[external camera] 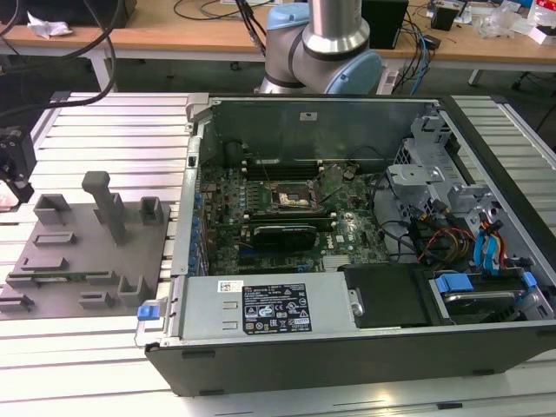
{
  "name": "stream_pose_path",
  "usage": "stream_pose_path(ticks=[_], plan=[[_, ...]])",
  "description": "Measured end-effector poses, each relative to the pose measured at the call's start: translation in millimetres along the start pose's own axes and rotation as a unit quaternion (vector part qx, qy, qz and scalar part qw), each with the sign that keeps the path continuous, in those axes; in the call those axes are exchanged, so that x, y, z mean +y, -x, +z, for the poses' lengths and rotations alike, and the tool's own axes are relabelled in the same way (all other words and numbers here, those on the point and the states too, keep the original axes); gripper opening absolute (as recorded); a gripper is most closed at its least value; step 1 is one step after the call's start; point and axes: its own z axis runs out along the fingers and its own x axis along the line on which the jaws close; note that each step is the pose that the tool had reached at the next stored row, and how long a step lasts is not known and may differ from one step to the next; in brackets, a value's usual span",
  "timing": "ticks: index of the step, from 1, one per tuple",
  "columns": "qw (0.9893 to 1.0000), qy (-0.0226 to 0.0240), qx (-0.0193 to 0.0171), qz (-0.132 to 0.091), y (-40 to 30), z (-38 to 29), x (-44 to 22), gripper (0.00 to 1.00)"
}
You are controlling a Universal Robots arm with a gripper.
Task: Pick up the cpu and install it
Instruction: 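Pick up the cpu and move it towards the insertion slot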
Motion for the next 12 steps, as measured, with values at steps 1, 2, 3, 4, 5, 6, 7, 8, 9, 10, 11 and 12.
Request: stream_pose_path(ticks=[1, 2, 3, 4, 5, 6, 7, 8, 9, 10, 11, 12], plan=[[1.0000, 0.0000, 0.0000, 0.000, 0.0, -1.4, 0.0, 0.55], [1.0000, 0.0000, 0.0000, 0.000, 0.0, -2.5, -0.1, 0.55], [1.0000, 0.0000, 0.0001, 0.000, 0.1, -3.2, -0.1, 0.55], [1.0000, 0.0000, 0.0000, 0.000, 0.1, -4.1, -0.1, 0.55], [1.0000, 0.0000, 0.0000, 0.000, 0.1, -5.7, -0.2, 0.55], [1.0000, 0.0000, 0.0000, 0.000, 0.2, -7.0, -0.2, 0.55], [1.0000, 0.0000, 0.0000, 0.000, 0.2, -8.9, -0.2, 0.55], [1.0000, 0.0000, 0.0001, 0.000, 0.3, -10.6, -0.3, 0.55], [1.0000, 0.0000, 0.0000, 0.000, 0.3, -11.5, -0.3, 0.55], [1.0000, 0.0000, 0.0000, 0.000, 0.3, -12.4, -0.3, 0.55], [1.0000, 0.0000, 0.0000, 0.000, 0.3, -13.6, -0.3, 0.55], [1.0000, 0.0000, 0.0000, 0.000, 0.4, -15.2, -0.4, 0.55]])
